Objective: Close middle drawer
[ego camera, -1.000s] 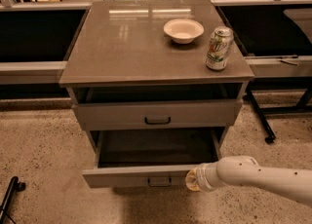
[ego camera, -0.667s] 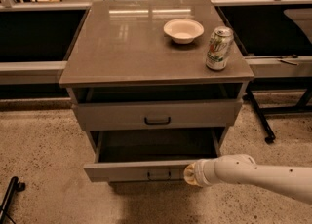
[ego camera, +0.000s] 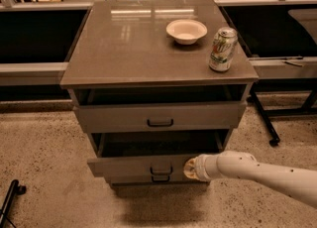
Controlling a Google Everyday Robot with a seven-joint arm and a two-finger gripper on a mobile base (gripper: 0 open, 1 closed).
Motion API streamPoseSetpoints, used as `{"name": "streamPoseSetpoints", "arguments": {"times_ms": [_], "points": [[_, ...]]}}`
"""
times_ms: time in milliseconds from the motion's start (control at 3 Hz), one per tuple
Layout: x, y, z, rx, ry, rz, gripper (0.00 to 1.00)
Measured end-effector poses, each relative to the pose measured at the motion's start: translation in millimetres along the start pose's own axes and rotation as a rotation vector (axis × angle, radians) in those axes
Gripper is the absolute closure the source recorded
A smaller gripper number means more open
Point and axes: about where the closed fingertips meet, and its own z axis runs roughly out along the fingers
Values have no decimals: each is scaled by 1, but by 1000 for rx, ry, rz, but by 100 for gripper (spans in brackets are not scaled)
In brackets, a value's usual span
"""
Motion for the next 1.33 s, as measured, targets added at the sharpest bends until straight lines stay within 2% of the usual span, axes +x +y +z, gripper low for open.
{"name": "streamPoseSetpoints", "arguments": {"times_ms": [333, 667, 1333], "points": [[1, -10, 3, 0, -34, -3, 28], [3, -15, 10, -21, -55, -7, 0], [6, -12, 10, -30, -61, -6, 0]]}}
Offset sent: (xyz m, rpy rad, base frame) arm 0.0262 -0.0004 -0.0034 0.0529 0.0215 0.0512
